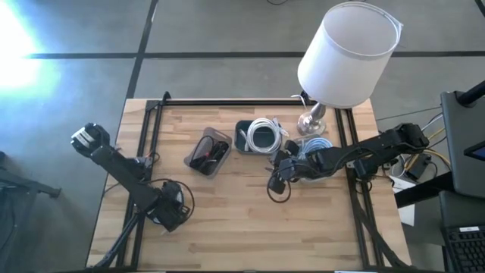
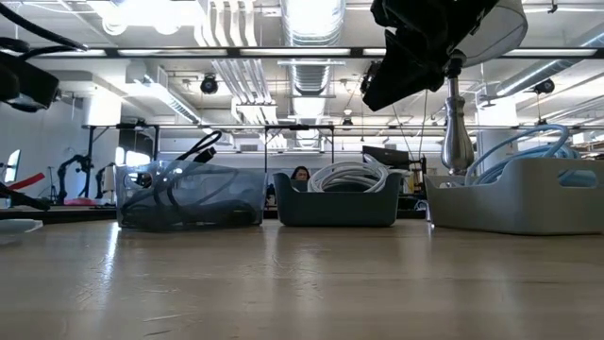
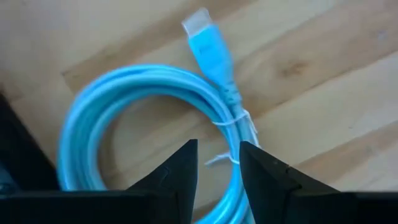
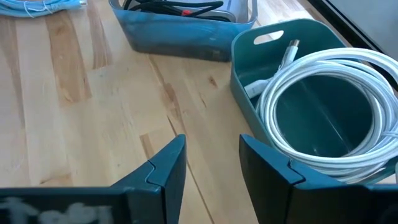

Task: Sort HDMI cables
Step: Put the blue HDMI cable into the white bin

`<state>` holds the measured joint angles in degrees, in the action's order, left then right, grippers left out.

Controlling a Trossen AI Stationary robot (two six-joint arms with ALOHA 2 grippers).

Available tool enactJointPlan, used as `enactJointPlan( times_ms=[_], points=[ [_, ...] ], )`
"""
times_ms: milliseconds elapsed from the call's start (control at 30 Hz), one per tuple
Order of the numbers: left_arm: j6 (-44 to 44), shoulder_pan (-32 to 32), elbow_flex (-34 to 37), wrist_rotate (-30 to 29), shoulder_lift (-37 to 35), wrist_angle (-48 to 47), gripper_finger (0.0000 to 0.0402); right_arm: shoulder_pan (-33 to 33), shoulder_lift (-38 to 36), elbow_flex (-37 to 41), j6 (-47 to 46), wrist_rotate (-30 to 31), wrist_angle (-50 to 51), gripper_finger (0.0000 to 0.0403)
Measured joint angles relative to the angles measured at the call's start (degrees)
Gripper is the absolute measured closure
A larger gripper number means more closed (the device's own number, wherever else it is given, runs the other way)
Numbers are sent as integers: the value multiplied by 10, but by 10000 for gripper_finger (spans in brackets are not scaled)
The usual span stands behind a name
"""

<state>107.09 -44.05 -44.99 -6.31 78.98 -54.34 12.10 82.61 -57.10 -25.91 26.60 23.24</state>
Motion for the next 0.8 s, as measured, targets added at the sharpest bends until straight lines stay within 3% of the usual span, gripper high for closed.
enactJointPlan(
  times_ms=[533, 800],
  points=[
    [11, 0, 49, -6, 30, 132, 280, 0, 0, 0, 0, 0, 0, 262],
    [-11, 1, 50, -32, 31, 138, 282, 0, 0, 0, -7, 0, -1, 261]
  ],
)
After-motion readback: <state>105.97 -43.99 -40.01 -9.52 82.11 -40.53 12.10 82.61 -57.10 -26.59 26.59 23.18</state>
